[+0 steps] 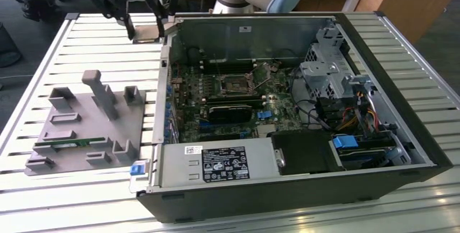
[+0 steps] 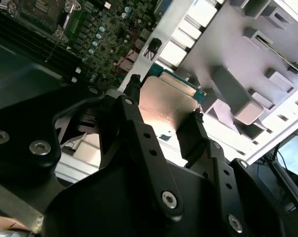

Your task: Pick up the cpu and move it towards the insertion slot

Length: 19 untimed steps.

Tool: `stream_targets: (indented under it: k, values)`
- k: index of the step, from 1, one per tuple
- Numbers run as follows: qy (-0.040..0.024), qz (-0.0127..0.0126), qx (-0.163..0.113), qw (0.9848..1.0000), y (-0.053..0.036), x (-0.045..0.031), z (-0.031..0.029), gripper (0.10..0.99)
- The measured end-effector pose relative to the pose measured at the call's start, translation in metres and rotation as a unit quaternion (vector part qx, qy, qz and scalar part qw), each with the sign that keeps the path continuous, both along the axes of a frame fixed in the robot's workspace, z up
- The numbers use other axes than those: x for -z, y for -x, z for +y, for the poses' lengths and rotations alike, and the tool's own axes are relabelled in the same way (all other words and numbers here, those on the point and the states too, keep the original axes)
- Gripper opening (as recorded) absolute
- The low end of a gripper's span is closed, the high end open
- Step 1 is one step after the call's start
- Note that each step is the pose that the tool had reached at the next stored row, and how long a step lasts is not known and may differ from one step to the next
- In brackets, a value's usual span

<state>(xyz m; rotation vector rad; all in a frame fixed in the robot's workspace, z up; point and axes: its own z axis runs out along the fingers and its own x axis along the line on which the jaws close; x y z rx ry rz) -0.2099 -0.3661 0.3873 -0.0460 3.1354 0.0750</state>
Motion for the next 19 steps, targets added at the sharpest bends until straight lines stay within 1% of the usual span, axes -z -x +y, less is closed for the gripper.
stream_targets:
  k: [11, 12, 19]
  values:
    - [0.0, 0.0, 0.0, 1.0, -0.0289, 0.003, 0.0123, 0.545]
    - [0.0, 0.0, 0.0, 1.0, -0.0346, 0.0035, 0.0142, 0.545]
    - [0.0, 0.0, 0.0, 1.0, -0.0556, 0.0059, 0.0195, 0.545]
